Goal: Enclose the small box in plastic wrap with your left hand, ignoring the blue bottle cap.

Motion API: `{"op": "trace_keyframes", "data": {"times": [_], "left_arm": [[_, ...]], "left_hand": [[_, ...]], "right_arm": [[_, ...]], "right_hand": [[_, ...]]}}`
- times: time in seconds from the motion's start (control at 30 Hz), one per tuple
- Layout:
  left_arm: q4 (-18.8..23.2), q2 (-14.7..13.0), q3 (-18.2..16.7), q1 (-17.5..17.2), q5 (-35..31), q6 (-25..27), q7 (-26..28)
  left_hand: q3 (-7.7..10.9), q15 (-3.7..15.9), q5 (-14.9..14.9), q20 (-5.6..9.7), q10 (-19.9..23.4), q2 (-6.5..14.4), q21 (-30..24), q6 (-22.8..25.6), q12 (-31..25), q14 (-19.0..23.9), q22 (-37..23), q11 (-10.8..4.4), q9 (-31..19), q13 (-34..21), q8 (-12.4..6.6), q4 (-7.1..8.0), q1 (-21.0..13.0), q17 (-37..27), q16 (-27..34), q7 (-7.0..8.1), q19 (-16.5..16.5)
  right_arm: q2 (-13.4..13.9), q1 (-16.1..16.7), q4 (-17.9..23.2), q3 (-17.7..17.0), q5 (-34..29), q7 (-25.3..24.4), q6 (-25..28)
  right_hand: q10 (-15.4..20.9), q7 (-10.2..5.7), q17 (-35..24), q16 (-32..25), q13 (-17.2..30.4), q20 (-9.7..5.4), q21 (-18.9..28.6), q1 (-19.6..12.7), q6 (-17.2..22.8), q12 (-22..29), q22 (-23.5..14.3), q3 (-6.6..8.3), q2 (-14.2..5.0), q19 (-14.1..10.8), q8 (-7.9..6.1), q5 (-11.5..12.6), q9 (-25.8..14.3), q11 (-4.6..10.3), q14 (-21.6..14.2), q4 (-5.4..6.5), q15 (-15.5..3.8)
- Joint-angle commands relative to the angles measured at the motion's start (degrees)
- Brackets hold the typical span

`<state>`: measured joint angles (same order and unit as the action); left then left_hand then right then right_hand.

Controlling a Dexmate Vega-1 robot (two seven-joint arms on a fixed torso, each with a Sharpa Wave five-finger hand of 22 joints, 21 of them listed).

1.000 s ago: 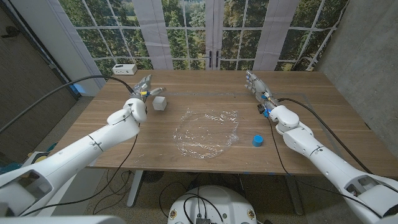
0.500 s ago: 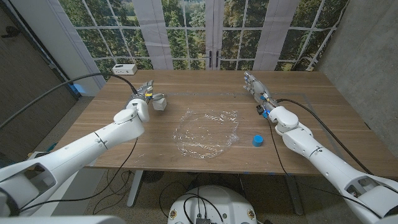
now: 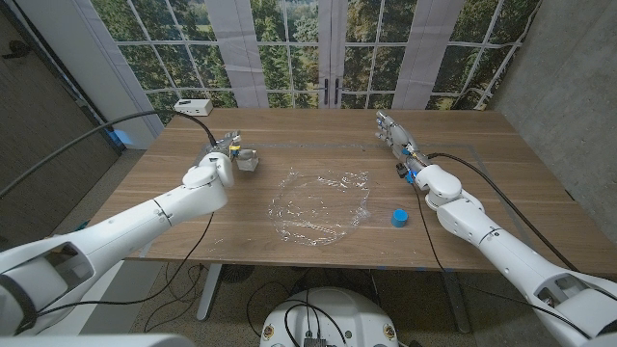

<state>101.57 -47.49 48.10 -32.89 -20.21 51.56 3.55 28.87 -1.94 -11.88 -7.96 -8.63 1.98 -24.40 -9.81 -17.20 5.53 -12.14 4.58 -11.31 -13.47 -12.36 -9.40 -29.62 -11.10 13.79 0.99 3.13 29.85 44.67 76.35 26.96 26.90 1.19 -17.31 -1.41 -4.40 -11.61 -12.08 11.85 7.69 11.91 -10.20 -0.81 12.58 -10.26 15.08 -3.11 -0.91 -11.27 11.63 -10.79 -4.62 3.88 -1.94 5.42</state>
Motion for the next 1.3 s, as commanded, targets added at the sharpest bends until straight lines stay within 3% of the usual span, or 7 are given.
{"op": "trace_keyframes", "data": {"times": [0.03, 0.4, 0.63, 0.83, 0.93, 1.03, 1.3], "left_arm": [[-2.6, 1.2, 2.3, 1.7, -1.9, -1.0, -1.9], [-5.3, 2.3, 4.9, 3.7, -5.0, -0.6, -4.2], [-7.3, 3.8, 5.5, 3.4, -7.7, -0.2, -1.3], [-9.6, 6.2, 4.0, 1.2, -10.5, -0.4, 7.7], [-10.7, 7.8, 2.2, -0.5, -11.0, -1.1, 13.9], [-10.9, 8.2, 2.2, -0.1, -11.0, -0.7, 13.2], [-11.6, 8.9, 2.6, 0.0, -12.6, -0.9, 15.0]], "left_hand": [[-0.31, 1.52, 0.9, 0.32, 2.8, 0.3, -1.3, 0.5, -1.4, 6.0, -0.2, -0.81, -0.1, -0.3, -0.72, 0.08, -2.1, -0.2, 1.7, 0.03, 2.6], [0.16, 3.95, 1.4, 1.05, 9.8, 1.6, -5.0, 8.1, -3.2, 13.0, -0.7, -4.62, 0.0, 0.0, -2.56, -1.15, -10.7, 0.0, 2.9, 1.52, 9.6], [-0.46, 8.36, 1.7, 4.34, 18.1, 1.5, -11.9, 17.1, -5.4, 22.5, -1.7, -6.59, 0.1, 0.4, -4.18, -1.08, -23.5, -0.7, 5.2, 2.75, 19.7], [-1.58, 13.07, 1.2, 7.22, 35.7, 5.7, -21.3, 37.2, -12.7, 38.8, -3.4, -8.82, -0.5, -1.4, -10.28, -1.04, -34.8, -5.4, 13.8, 2.21, 27.3], [-2.45, 14.16, 1.4, 7.35, 45.3, 7.4, -26.4, 47.0, -18.4, 45.1, -4.6, -9.62, -1.4, -4.1, -13.29, -0.52, -40.3, -9.8, 18.0, -0.82, 27.2], [-2.51, 14.24, 1.7, 7.44, 51.7, 8.6, -29.4, 54.6, -23.2, 49.8, -4.9, -9.86, -2.8, -7.0, -16.27, 1.45, -39.8, -10.8, 18.3, -2.75, 25.6], [-2.52, 14.61, 1.9, 7.08, 54.3, 8.6, -31.0, 55.6, -25.9, 53.5, -4.7, -10.61, -3.8, -9.0, -16.87, 1.89, -39.6, -12.0, 19.2, -2.72, 25.2]], "right_arm": [[0.2, 0.3, 0.8, -0.1, -0.5, -0.9, 0.4], [-0.6, -0.3, -0.5, 0.1, -0.2, -0.5, 0.2], [-0.7, -0.7, -0.6, 0.2, -0.4, -1.0, 0.8], [-0.7, -0.9, -0.6, 0.2, -0.6, -1.1, 1.0], [-0.6, -0.8, -0.4, 0.1, -0.5, -1.7, 1.4], [-0.5, -0.9, -0.6, 0.2, -0.7, -1.4, 1.1], [-0.5, -1.2, -0.8, 0.1, -0.8, -1.5, 1.1]], "right_hand": [[0.5, -0.03, -0.1, -0.3, 0.2, 0.25, -0.2, -0.5, 0.5, 0.2, -0.3, 0.06, 0.34, 0.3, -0.43, 0.0, -0.1, -0.23, -0.1, -0.26, 0.29], [0.8, -0.08, -0.1, -0.4, 0.2, 0.25, -0.2, -0.4, 0.5, 0.2, -0.3, 0.04, 0.22, 0.2, -0.39, 0.0, -0.1, -0.21, -0.2, -0.24, 0.26], [0.7, -0.12, -0.2, -0.4, 0.2, 0.29, -0.2, -0.2, 0.6, 0.2, -0.3, 0.02, 0.14, 0.4, -0.37, -0.1, -0.1, -0.15, -0.3, -0.21, 0.3], [0.9, -0.15, -0.2, -0.4, 0.2, 0.27, -0.2, -0.2, 0.6, 0.2, -0.3, 0.01, 0.09, 0.4, -0.36, -0.1, -0.1, -0.17, -0.3, -0.21, 0.39], [0.9, -0.16, -0.2, -0.4, 0.2, 0.3, -0.2, -0.2, 0.7, 0.2, -0.3, 0.01, 0.06, 0.4, -0.36, -0.1, -0.1, -0.21, -0.3, -0.2, 0.36], [0.9, -0.17, -0.2, -0.4, 0.2, 0.28, -0.2, -0.1, 0.7, 0.2, -0.3, 0.01, 0.03, 0.6, -0.35, -0.1, -0.1, -0.11, -0.3, -0.2, 0.36], [1.0, -0.13, -0.3, -0.3, 0.2, 0.27, -0.2, -0.1, 0.7, 0.1, -0.3, 0.01, -0.03, 0.6, -0.3, -0.1, -0.1, -0.18, -0.3, -0.22, 0.36]]}}
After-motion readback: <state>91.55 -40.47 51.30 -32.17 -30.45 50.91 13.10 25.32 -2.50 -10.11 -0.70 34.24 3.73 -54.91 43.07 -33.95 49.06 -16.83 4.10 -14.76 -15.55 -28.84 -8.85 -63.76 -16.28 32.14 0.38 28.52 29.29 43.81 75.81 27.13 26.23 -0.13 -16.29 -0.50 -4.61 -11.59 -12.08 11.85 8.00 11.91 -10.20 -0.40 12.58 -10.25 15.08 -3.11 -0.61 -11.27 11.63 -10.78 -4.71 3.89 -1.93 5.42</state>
